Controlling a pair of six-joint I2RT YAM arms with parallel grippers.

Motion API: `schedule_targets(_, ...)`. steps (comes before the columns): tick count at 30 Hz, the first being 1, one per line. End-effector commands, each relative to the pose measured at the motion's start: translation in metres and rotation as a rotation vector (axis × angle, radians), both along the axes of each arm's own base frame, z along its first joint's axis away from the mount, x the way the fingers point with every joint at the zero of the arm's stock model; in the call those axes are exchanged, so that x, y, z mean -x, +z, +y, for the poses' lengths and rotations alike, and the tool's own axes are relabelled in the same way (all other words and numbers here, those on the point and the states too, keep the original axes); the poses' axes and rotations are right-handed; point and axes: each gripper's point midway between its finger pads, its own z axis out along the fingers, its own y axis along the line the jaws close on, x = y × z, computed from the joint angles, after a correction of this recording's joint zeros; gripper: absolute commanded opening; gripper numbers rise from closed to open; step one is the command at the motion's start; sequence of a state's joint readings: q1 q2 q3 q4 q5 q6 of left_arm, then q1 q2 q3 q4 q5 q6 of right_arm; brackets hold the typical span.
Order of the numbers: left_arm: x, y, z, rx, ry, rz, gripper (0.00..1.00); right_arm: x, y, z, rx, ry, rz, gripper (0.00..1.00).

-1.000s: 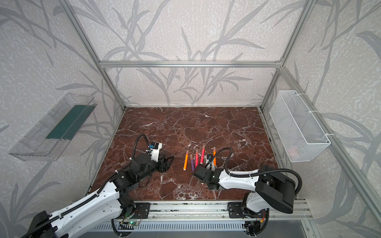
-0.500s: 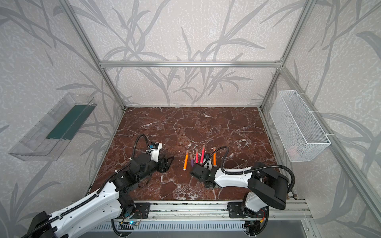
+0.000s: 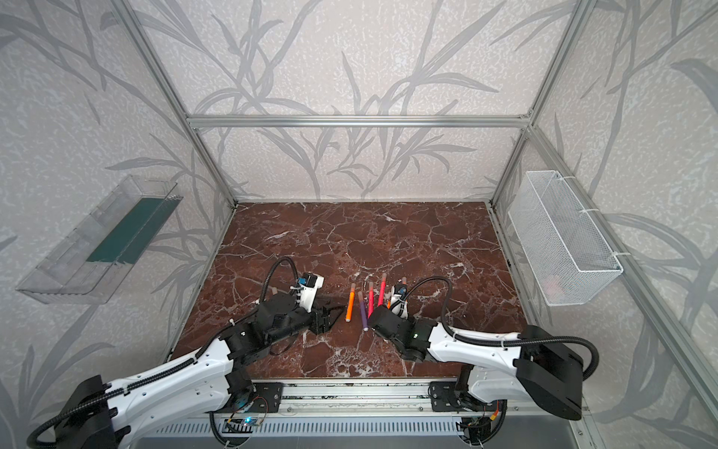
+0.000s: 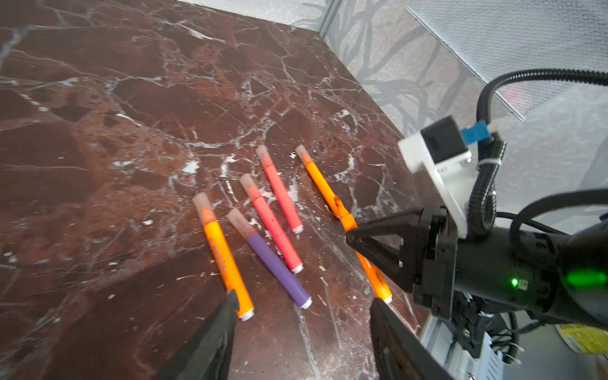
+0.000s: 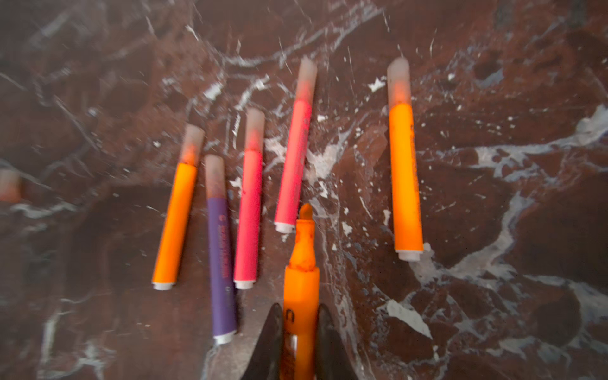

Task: Insert the pens into the pen caps
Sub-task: 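Bring the orange marker to the left gripper while the left gripper grasps it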

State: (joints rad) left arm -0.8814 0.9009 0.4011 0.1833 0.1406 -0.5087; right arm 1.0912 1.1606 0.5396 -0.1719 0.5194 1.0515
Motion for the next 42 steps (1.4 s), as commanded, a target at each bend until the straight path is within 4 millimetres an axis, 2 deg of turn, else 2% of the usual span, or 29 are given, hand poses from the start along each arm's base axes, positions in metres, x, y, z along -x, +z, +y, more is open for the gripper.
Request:
schedule_targets(1,0.01,0.016,-0.023,0.098,-0.061,-0.021,0.66,-0.008,0.032,-0.003,-0.114,-0.046,-0.102,0.05)
schedule_targets(6,0.021,0.026,-0.05,0.163,-0.119,-0.029,0.66,-0.008,0.068,0.0,-0.267,-0.026,-0.193,0.04)
schedule_targets(12,0.026,0.026,-0.08,0.158,-0.171,-0.027,0.66,-0.005,0.092,0.009,-0.378,0.009,-0.249,0.03)
schedule_targets(18,0.018,0.02,-0.098,0.14,-0.157,-0.027,0.65,-0.002,0.104,0.024,-0.418,0.045,-0.269,0.02)
schedule_targets(27,0.01,0.019,-0.104,0.136,-0.134,-0.029,0.63,0.0,0.11,0.036,-0.455,0.065,-0.282,0.02)
schedule_targets(32,0.006,0.018,-0.102,0.13,-0.112,-0.035,0.54,0.003,0.112,0.039,-0.459,0.073,-0.286,0.02)
schedule_targets(39,0.005,0.019,-0.1,0.124,-0.102,-0.043,0.16,0.006,0.104,0.042,-0.447,0.079,-0.268,0.03)
schedule_targets(42,0.006,0.016,-0.1,0.109,-0.105,-0.04,0.06,0.006,0.103,0.042,-0.443,0.078,-0.267,0.06)
